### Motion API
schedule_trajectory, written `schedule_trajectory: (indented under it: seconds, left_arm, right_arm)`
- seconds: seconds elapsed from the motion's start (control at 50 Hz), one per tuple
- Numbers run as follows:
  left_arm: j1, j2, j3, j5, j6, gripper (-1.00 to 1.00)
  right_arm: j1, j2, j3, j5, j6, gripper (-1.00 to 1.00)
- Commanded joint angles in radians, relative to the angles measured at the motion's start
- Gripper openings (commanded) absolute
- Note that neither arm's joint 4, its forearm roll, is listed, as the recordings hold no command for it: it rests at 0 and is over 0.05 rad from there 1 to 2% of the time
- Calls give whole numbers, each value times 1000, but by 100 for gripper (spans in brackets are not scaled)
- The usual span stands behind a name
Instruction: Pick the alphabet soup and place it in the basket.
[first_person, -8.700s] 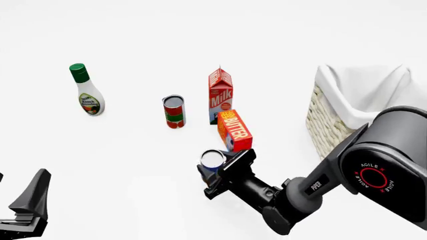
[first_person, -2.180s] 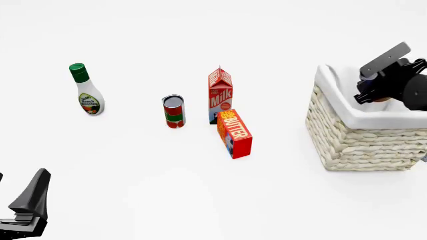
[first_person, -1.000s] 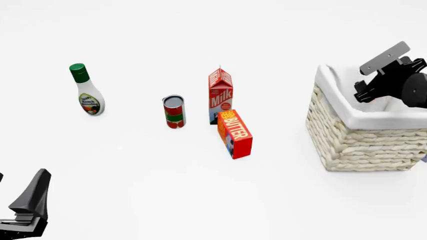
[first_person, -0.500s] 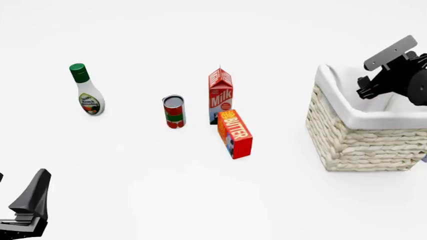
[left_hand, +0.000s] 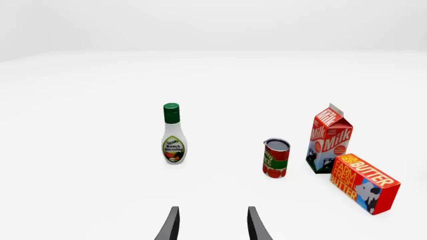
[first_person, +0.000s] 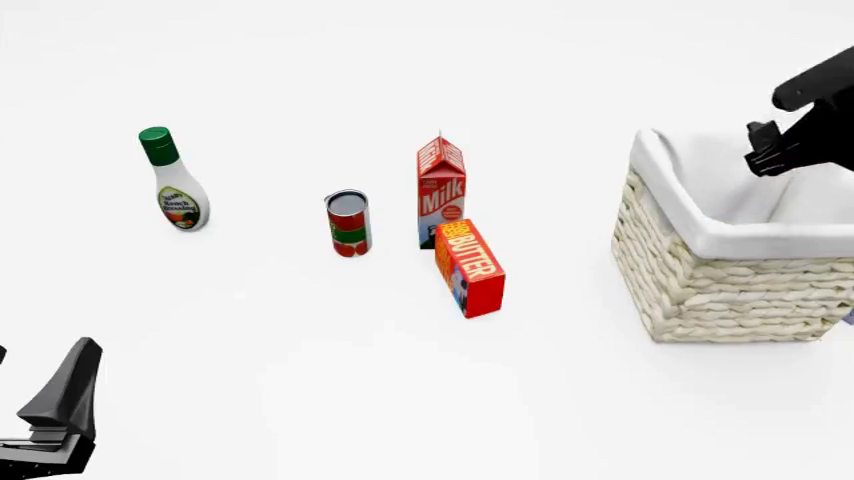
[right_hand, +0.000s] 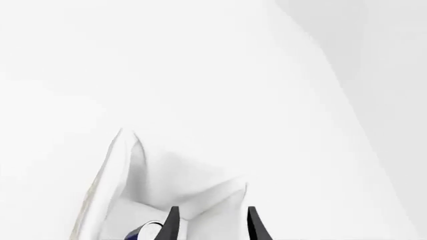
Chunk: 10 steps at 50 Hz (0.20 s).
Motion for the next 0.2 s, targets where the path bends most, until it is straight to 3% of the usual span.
schedule_trajectory:
  seconds: [0.02, 0.14, 0.16, 0.2]
  left_arm:
    - [0, 0, 0, 0, 0, 100]
    - [0, 0, 0, 0, 0, 100]
    - [0, 0, 0, 0, 0, 100]
    - [0, 0, 0, 0, 0, 100]
  right_arm:
    - [14, -192, 62, 48, 47, 100]
    - [44, -325, 130, 62, 87, 100]
    - [62, -389, 152, 75, 123, 100]
    - [76, -441, 180, 75, 139, 100]
